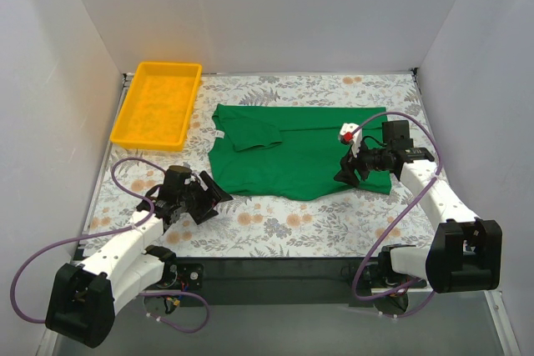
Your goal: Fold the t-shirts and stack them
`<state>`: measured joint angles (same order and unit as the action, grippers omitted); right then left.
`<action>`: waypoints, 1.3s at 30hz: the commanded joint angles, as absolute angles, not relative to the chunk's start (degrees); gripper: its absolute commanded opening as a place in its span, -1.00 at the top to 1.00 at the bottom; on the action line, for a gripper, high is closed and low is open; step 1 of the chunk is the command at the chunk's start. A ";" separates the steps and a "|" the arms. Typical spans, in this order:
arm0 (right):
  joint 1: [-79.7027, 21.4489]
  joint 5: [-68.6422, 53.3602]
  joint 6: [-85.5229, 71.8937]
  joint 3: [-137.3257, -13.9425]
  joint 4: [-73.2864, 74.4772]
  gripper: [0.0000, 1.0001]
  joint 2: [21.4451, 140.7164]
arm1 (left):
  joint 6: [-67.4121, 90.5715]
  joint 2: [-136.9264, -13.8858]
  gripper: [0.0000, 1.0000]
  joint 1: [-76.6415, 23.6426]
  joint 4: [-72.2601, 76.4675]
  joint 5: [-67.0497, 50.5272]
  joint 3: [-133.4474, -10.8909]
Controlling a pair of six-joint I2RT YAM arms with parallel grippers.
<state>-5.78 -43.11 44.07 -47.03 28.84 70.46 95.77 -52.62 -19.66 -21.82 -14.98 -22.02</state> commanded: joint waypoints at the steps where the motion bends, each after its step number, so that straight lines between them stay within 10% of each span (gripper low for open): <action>1: -5.45 -44.74 44.03 -46.93 27.86 -0.33 69.17 | 96.15 -52.03 -0.41 -19.95 -21.27 -13.89 -21.45; 39: -5.19 -45.00 44.21 -46.85 27.95 -0.33 69.17 | 96.68 -53.09 -0.41 -20.48 -20.04 -13.54 -20.13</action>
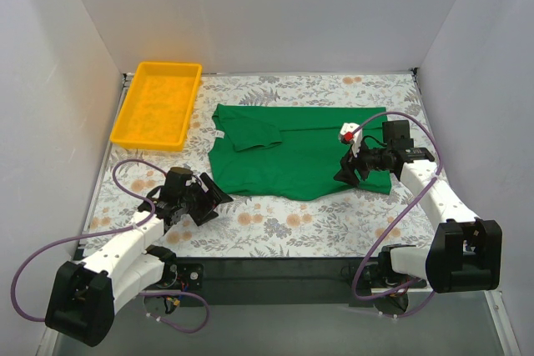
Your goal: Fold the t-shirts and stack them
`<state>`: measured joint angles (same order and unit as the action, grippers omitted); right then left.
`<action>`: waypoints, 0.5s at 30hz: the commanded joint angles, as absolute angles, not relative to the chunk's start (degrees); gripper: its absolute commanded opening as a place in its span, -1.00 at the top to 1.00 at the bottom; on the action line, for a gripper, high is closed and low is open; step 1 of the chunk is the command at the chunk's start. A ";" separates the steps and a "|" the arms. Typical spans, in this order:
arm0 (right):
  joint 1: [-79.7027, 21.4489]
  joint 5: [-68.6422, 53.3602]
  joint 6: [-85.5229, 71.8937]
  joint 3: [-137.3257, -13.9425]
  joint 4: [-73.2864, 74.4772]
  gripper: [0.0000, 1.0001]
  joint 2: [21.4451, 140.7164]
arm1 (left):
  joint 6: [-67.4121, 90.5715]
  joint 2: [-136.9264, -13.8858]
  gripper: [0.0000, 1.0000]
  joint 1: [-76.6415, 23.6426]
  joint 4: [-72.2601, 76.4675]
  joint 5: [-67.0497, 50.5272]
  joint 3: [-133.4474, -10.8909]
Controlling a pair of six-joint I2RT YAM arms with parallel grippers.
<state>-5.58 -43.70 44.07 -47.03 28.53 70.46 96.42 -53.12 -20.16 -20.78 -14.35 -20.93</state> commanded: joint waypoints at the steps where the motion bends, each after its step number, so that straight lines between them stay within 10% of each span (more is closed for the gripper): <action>1: -5.19 -45.00 44.12 -46.85 27.95 -0.32 69.17 | 96.68 -53.09 -0.41 -20.57 -20.04 -13.54 -20.13; 15: -5.10 -45.26 44.21 -46.76 27.86 -0.33 69.26 | 98.79 -58.79 -0.33 -20.92 -18.20 -8.62 -20.65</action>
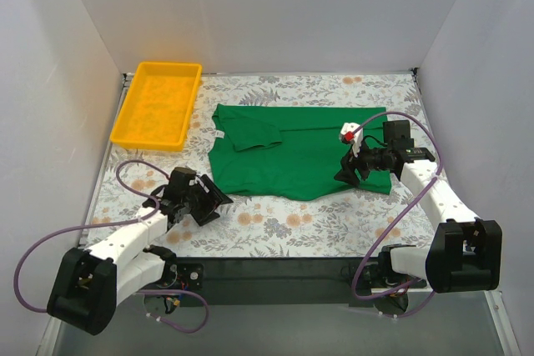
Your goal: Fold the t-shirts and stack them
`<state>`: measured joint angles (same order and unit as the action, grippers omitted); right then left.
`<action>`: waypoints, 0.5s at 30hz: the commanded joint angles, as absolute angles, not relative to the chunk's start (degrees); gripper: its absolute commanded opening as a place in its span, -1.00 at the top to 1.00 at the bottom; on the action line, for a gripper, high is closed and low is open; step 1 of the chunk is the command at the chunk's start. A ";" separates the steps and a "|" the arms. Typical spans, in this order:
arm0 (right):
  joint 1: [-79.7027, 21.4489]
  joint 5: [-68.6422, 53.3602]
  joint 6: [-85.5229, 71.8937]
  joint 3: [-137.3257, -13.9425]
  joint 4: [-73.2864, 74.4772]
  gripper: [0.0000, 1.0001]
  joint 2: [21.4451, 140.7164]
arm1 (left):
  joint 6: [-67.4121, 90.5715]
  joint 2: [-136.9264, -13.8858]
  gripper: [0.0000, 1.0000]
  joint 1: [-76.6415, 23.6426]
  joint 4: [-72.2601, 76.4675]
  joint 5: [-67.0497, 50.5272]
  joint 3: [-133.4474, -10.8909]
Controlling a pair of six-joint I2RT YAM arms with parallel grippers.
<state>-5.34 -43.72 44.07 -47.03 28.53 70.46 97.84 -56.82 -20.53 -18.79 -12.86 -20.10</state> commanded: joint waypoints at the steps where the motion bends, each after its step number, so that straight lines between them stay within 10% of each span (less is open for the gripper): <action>1: -5.10 -45.35 44.21 -46.76 27.95 -0.33 69.26 | 99.31 -59.49 -0.28 -20.92 -17.06 -8.27 -20.92; 15: -4.83 -45.53 44.30 -46.58 27.95 -0.33 69.43 | 97.65 -73.74 0.26 -21.01 -10.72 -4.13 -29.97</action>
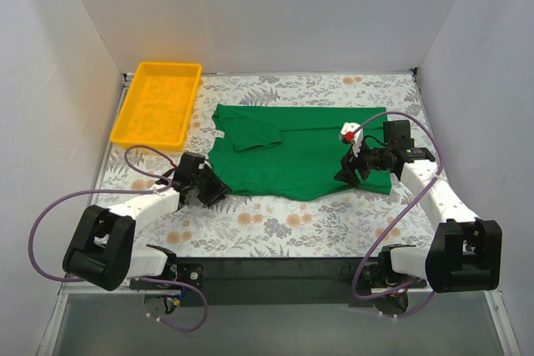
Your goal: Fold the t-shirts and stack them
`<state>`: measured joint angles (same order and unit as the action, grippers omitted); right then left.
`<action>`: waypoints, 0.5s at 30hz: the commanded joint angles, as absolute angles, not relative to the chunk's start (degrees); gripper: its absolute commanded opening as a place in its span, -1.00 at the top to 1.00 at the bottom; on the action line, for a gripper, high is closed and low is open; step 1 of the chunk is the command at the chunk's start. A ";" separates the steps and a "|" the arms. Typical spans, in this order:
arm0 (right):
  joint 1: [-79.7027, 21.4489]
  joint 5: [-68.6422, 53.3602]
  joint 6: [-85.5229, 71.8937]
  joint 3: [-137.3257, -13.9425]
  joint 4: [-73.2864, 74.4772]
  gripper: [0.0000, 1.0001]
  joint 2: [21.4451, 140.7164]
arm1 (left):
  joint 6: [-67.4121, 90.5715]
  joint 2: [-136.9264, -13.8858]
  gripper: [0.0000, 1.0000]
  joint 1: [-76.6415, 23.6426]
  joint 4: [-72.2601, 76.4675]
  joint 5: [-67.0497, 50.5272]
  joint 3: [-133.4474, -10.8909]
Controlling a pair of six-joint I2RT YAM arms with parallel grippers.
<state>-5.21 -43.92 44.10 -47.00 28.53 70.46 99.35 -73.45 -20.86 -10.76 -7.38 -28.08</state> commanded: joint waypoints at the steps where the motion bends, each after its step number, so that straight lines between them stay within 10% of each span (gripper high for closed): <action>1: -4.83 -45.53 44.30 -46.58 27.95 -0.33 69.43 | 97.21 -73.74 0.32 -21.09 -10.90 -4.22 -30.41; 15: -4.83 -45.62 44.30 -46.58 27.95 -0.33 69.87 | 94.13 -71.10 1.00 -21.09 -11.78 -7.56 -34.89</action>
<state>-5.21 -43.94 44.10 -47.00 28.51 70.46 95.42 -72.93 -20.86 -11.55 -6.85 -32.32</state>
